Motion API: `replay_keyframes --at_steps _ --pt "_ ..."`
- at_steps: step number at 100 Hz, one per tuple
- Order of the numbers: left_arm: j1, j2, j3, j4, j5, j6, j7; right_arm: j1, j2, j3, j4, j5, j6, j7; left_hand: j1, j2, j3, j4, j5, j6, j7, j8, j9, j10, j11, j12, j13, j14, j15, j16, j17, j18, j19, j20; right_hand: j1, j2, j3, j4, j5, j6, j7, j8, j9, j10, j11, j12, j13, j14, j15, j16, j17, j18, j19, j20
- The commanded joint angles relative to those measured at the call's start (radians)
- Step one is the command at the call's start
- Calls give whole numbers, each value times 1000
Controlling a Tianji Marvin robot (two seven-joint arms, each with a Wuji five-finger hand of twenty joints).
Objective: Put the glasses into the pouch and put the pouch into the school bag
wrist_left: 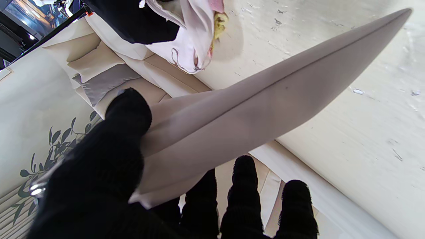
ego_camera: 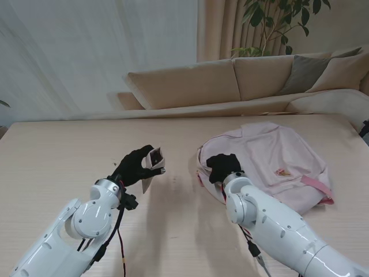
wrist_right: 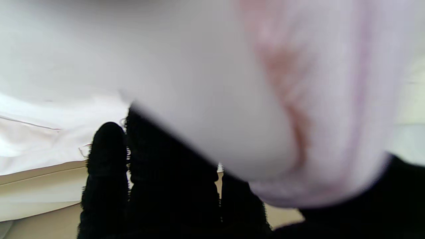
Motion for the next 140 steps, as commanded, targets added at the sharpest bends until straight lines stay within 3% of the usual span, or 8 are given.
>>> replay_keyframes --at_steps 1,22,42,57,78,91,125,140 --pt "16 0 -8 -17 6 -5 -12 -4 -39 -25 -37 6 -7 18 34 103 -5 -25 74 -119 112 24 10 -9 13 6 8 -7 13 1 -17 8 6 -21 34 -6 56 -24 36 -81 15 2 10 42 18 19 35 -35 25 12 -14 1 8 14" --pt "40 1 -26 -32 15 -8 -4 -4 -61 -103 -80 50 -4 40 36 102 -4 -24 75 -118 112 23 12 -9 14 6 9 -7 13 1 -16 8 7 -21 30 -1 53 -24 34 -88 16 1 10 37 18 18 34 -43 23 12 -12 0 7 14" --pt "51 -2 -35 -39 13 -10 9 -34 -73 -125 -125 77 -20 30 36 102 -3 -25 75 -116 113 23 8 -8 13 6 8 -5 14 1 -13 7 47 2 26 1 52 -24 31 -88 17 -1 11 34 16 15 36 -43 18 10 -11 1 6 13" --pt "59 -3 -40 -45 14 -13 16 -75 -66 -86 -176 74 -42 10 37 102 -1 -25 77 -117 113 23 13 -8 14 6 9 -6 15 1 -17 8 51 4 33 0 49 -22 32 -75 13 -14 14 40 4 4 33 -32 7 6 -16 3 5 12" --pt "58 -8 -38 -49 11 -22 38 -135 -35 24 -270 8 -63 -4 37 100 0 -25 77 -117 113 23 11 -8 14 6 9 -6 15 1 -18 9 51 3 43 7 37 -19 30 -65 15 -20 13 44 0 0 34 -27 0 4 -19 3 9 15" --pt "48 -13 -30 -49 1 -37 53 -138 -33 71 -282 -17 -56 -30 40 102 1 -26 73 -115 117 26 8 -7 17 7 9 -2 19 2 1 6 69 8 41 1 46 -19 31 -64 18 -19 16 46 5 2 39 -28 5 6 -14 3 12 16" --pt "-1 -48 16 5 -147 -114 130 -82 -75 95 -220 77 22 -88 44 102 5 -32 72 -125 134 28 -3 -19 24 9 -8 -14 28 4 -6 -7 119 18 54 -1 46 -18 34 -44 18 -17 14 62 10 4 37 -10 14 7 -20 13 15 19" --pt "-8 -75 43 26 -248 -158 192 -54 -97 86 -192 131 61 -99 45 100 8 -36 78 -137 141 23 -12 -34 27 9 -28 -34 27 3 -17 -12 129 21 60 -3 45 -17 35 -34 17 -16 15 71 12 6 42 -4 17 7 -19 19 18 21"
